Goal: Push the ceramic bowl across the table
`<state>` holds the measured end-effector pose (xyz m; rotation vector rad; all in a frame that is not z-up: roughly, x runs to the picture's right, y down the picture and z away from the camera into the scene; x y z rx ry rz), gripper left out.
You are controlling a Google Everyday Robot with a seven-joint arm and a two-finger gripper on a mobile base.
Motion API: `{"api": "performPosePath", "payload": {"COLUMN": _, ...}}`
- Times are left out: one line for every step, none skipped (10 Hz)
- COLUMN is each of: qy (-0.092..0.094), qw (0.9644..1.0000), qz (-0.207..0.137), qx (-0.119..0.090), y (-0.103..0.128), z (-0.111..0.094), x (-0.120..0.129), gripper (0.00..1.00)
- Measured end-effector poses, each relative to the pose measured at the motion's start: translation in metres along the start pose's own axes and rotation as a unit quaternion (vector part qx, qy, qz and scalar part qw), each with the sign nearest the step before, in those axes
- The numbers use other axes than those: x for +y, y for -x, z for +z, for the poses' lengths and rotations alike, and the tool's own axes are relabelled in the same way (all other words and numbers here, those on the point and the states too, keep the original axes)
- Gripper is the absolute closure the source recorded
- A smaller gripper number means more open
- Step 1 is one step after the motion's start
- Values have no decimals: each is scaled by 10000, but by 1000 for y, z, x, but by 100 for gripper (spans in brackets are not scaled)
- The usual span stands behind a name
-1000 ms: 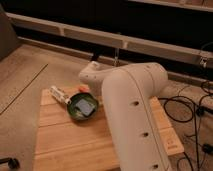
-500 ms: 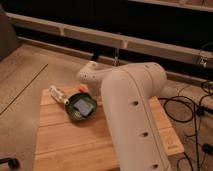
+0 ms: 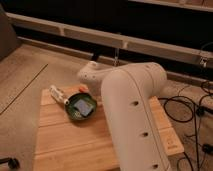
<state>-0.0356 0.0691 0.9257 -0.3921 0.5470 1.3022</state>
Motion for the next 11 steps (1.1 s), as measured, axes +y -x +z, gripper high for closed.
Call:
{"api": "performPosePath", "payload": {"qy": 0, "qw": 10000, "qz": 0, "qx": 0, "y": 0, "z": 0, "x": 0, "gripper": 28}}
{"api": "performPosePath", "payload": {"qy": -17, "qw": 10000, "qz": 8, "qx": -6, "y": 0, "z": 0, "x": -3, "gripper": 28}}
{"api": "performPosePath", "payload": {"qy": -6, "qw": 10000, "qz": 18, "qx": 6, "y": 0, "z": 0, "x": -3, "gripper": 28}}
{"api": "performPosePath", "payload": {"qy": -5, "qw": 10000, "qz": 17, "qx": 5, "y": 0, "z": 0, "x": -2, "gripper": 28}}
{"api": "performPosePath", "payload": {"qy": -3, "qw": 10000, "qz": 10, "qx": 4, "y": 0, "z": 0, "x": -1, "gripper": 28}}
{"api": "performPosePath", "payload": {"qy": -1, "qw": 10000, "qz": -1, "qx": 1, "y": 0, "z": 0, "x": 0, "gripper": 28}}
{"api": "performPosePath", "payload": {"qy": -1, "qw": 10000, "qz": -1, "qx": 1, "y": 0, "z": 0, "x": 0, "gripper": 28}}
{"api": "performPosePath", "payload": {"qy": -1, "qw": 10000, "qz": 0, "qx": 1, "y": 0, "z": 0, "x": 0, "gripper": 28}}
{"api": "performPosePath", "payload": {"qy": -1, "qw": 10000, "qz": -1, "qx": 2, "y": 0, "z": 0, "x": 0, "gripper": 28}}
{"api": "performPosePath", "payload": {"qy": -1, "qw": 10000, "qz": -1, "qx": 1, "y": 0, "z": 0, "x": 0, "gripper": 28}}
{"api": "performPosePath", "payload": {"qy": -1, "qw": 10000, "qz": -1, "qx": 1, "y": 0, "z": 0, "x": 0, "gripper": 28}}
